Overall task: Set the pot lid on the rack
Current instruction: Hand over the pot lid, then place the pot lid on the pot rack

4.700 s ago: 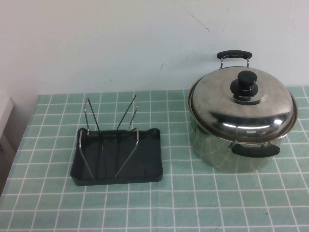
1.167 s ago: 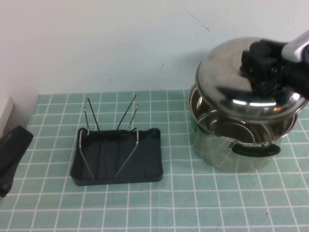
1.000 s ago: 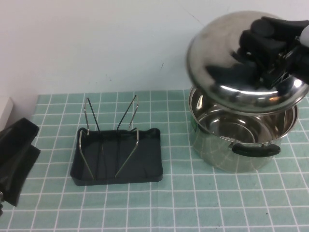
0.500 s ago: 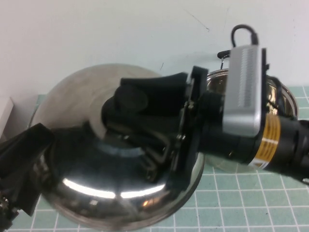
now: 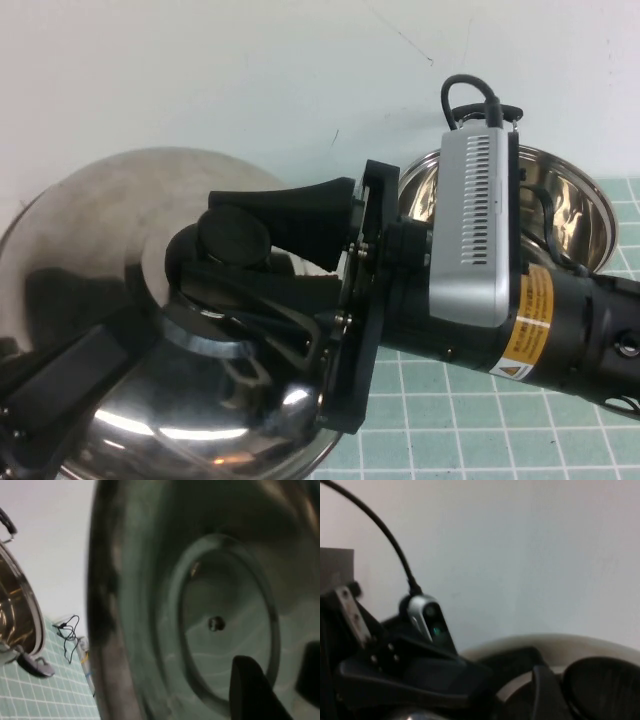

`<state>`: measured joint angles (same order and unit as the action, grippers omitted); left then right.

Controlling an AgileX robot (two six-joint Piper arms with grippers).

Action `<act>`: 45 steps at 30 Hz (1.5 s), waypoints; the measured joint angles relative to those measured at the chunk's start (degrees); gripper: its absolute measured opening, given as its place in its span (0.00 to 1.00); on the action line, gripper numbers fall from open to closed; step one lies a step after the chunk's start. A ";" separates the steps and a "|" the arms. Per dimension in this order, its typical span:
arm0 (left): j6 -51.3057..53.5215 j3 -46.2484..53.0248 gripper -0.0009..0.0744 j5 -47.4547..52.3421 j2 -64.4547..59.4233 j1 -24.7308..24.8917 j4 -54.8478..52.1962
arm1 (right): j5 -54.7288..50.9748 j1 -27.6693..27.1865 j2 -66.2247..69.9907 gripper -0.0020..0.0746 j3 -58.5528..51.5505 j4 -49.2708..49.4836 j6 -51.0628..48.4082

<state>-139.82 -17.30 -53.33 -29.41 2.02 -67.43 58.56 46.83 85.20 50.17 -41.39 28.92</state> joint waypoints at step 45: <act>12.46 -33.18 0.16 14.13 -44.31 4.41 -34.39 | -55.47 -2.90 -44.13 0.03 -3.41 -9.24 -7.74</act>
<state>-127.36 -50.48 -39.20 -73.72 6.44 -101.82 3.09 43.93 41.08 46.76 -50.63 21.18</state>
